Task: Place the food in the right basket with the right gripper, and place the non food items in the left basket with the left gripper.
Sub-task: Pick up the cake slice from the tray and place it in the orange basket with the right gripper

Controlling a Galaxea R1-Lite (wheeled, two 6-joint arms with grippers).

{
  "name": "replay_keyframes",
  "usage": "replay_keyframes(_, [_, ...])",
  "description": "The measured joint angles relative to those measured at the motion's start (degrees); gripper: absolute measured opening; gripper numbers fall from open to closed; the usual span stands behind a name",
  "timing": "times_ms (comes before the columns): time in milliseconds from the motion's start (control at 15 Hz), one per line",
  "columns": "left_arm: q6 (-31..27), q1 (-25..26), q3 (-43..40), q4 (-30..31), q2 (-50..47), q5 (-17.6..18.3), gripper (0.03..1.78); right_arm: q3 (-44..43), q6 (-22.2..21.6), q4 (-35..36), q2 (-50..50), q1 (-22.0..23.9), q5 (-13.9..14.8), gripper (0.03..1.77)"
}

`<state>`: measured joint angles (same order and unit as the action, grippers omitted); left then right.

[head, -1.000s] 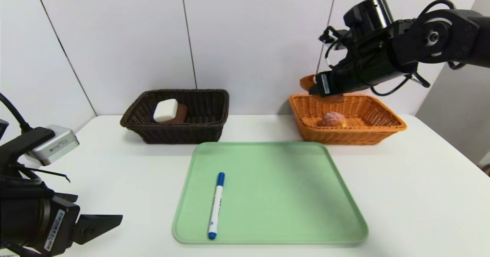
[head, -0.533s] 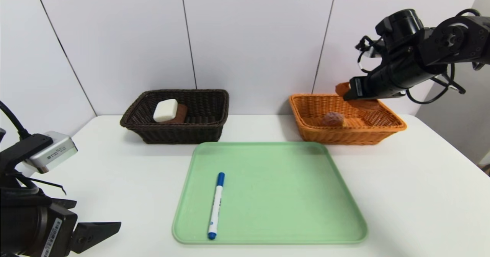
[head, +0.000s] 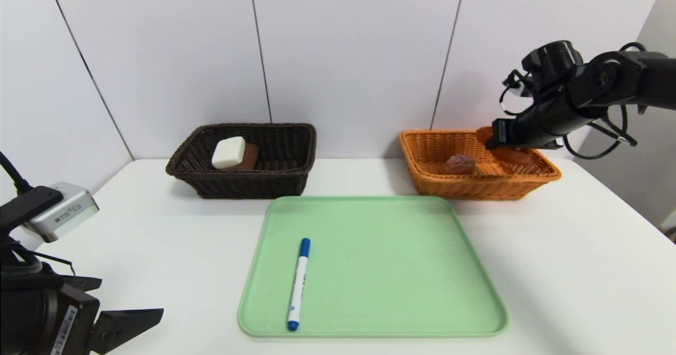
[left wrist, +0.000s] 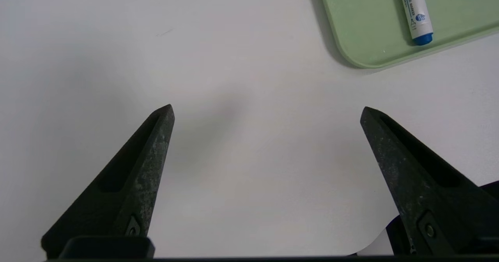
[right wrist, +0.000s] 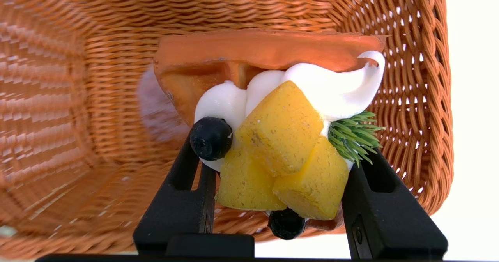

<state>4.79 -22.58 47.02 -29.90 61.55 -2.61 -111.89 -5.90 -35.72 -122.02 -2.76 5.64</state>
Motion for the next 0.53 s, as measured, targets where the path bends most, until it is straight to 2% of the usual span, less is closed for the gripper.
replay_keyframes(533, [1.9, -3.5, 0.8, 0.2, 0.1, -0.1, 1.69, 0.0, -1.1, 3.3, -4.4, 0.8, 0.0, 0.86])
